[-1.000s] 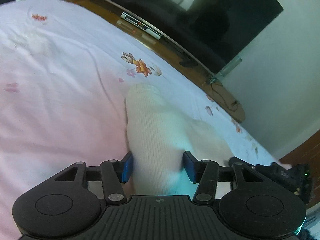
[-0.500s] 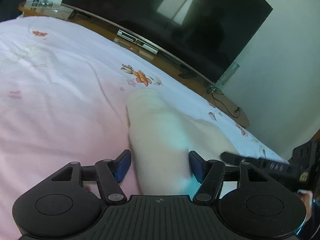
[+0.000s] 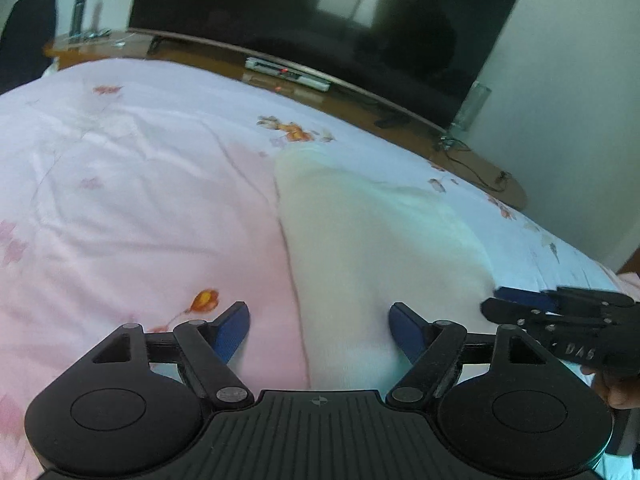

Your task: Fold small clothes

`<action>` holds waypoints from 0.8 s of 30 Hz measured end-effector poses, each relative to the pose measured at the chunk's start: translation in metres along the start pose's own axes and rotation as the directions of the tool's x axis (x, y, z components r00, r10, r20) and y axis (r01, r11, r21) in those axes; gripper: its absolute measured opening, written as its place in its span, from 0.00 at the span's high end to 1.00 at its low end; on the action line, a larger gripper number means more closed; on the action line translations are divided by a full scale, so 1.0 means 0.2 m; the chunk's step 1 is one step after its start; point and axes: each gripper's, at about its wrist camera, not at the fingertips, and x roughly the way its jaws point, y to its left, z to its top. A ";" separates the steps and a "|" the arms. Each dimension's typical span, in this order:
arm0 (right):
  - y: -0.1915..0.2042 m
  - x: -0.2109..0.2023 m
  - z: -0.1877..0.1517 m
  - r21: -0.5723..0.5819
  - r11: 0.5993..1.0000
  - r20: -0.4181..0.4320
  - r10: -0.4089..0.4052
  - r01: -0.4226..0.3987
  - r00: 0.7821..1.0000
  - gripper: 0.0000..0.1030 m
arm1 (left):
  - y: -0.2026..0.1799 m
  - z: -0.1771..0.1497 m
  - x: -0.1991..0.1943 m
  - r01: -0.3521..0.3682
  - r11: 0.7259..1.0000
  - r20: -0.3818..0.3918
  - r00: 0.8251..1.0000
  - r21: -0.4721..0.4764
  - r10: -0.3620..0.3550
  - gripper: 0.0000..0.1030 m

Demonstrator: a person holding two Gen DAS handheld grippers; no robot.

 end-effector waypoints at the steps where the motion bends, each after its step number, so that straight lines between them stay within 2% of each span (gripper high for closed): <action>1: -0.02 -0.01 0.02 0.054 0.999 -0.021 0.002 0.000 1.000 0.70 | -0.01 -0.01 -0.03 -0.007 1.000 0.008 1.000 0.005 0.007 0.25; 2: -0.02 -0.04 0.04 0.072 0.997 -0.031 -0.008 0.010 0.999 0.69 | -0.02 -0.04 -0.08 -0.014 1.000 0.017 1.000 0.014 0.014 0.25; 4: 0.04 -0.13 0.04 0.046 0.999 -0.008 -0.028 0.029 1.000 0.73 | -0.03 -0.12 -0.17 -0.013 0.999 0.015 1.000 0.047 0.013 0.25; 6: 0.10 -0.23 0.00 0.057 0.998 0.000 0.002 -0.002 1.000 0.73 | -0.04 -0.22 -0.22 -0.021 0.997 -0.016 1.000 0.076 0.022 0.25; 8: 0.18 -0.26 -0.11 0.038 0.999 -0.054 0.024 -0.022 0.998 0.75 | -0.05 -0.31 -0.25 -0.040 0.993 -0.008 0.999 0.113 0.041 0.25; 9: 0.24 -0.24 -0.18 0.010 1.000 -0.113 -0.010 0.011 0.994 0.74 | -0.07 -0.34 -0.27 -0.054 0.989 -0.009 0.998 0.137 0.055 0.25; 10: 0.26 -0.23 -0.24 0.000 0.999 -0.130 -0.054 0.054 0.990 0.69 | -0.09 -0.35 -0.31 -0.069 0.986 -0.011 0.997 0.153 0.071 0.25; 11: 0.27 -0.24 -0.27 0.024 0.996 -0.109 -0.081 0.084 0.991 0.70 | -0.11 -0.36 -0.34 -0.087 0.984 -0.017 0.996 0.154 0.090 0.25; 12: 0.29 -0.26 -0.27 0.051 0.991 -0.124 -0.114 0.121 0.986 0.70 | -0.12 -0.38 -0.38 -0.100 0.984 -0.027 0.994 0.144 0.105 0.24; 14: 0.34 -0.34 -0.25 0.069 0.981 -0.126 -0.172 0.181 0.977 0.69 | -0.15 -0.42 -0.47 -0.121 0.982 -0.041 0.991 0.148 0.129 0.04; 15: 0.35 -0.41 -0.26 0.109 0.977 -0.102 -0.172 0.183 0.980 0.67 | -0.16 -0.45 -0.53 -0.149 0.976 -0.030 0.987 0.161 0.156 0.00; 16: 0.35 -0.49 -0.28 0.165 0.972 -0.077 -0.156 0.167 0.985 0.60 | -0.18 -0.49 -0.60 -0.169 0.970 -0.013 0.985 0.172 0.174 0.00; 17: 0.35 -0.58 -0.31 0.221 0.963 -0.059 -0.146 0.155 0.988 0.47 | -0.19 -0.52 -0.66 -0.176 0.969 -0.006 0.984 0.175 0.180 0.00; 18: 0.36 -0.66 -0.34 0.261 0.952 -0.043 -0.152 0.158 0.987 0.41 | -0.19 -0.54 -0.72 -0.177 0.970 -0.011 0.983 0.168 0.181 0.00; 19: 0.38 -0.73 -0.36 0.281 0.947 -0.024 -0.157 0.158 0.987 0.30 | -0.19 -0.57 -0.77 -0.177 0.972 -0.021 0.983 0.154 0.183 0.00; 20: 0.40 -0.78 -0.39 0.287 0.946 -0.015 -0.155 0.153 0.988 0.25 | -0.19 -0.59 -0.83 -0.178 0.974 -0.030 0.982 0.141 0.184 0.00; 24: 0.51 -0.99 -0.46 0.311 0.937 -0.018 -0.161 0.159 0.987 0.21 | -0.22 -0.64 -1.02 -0.160 0.978 -0.002 0.987 0.132 0.162 0.00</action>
